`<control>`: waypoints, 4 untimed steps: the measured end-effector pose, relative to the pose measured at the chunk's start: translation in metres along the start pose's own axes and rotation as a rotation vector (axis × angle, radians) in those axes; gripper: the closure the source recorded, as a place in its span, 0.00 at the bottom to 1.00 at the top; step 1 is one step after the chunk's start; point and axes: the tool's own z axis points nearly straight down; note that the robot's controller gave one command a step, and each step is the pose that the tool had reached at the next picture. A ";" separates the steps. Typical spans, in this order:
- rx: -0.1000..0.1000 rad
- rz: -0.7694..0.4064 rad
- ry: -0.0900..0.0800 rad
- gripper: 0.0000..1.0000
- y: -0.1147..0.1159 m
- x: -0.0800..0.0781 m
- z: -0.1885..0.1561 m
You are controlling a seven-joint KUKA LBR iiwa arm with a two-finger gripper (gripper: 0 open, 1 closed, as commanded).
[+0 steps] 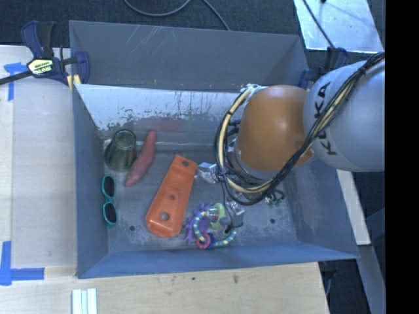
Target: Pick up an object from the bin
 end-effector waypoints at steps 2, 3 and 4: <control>0.006 -0.434 -0.025 1.00 0.013 -0.017 0.059; 0.006 -0.434 -0.025 1.00 0.013 -0.017 0.059; 0.004 -0.435 -0.021 1.00 0.014 -0.016 0.056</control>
Offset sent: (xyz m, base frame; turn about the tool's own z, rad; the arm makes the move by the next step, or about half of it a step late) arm 0.0044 0.0155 -0.0650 -0.4363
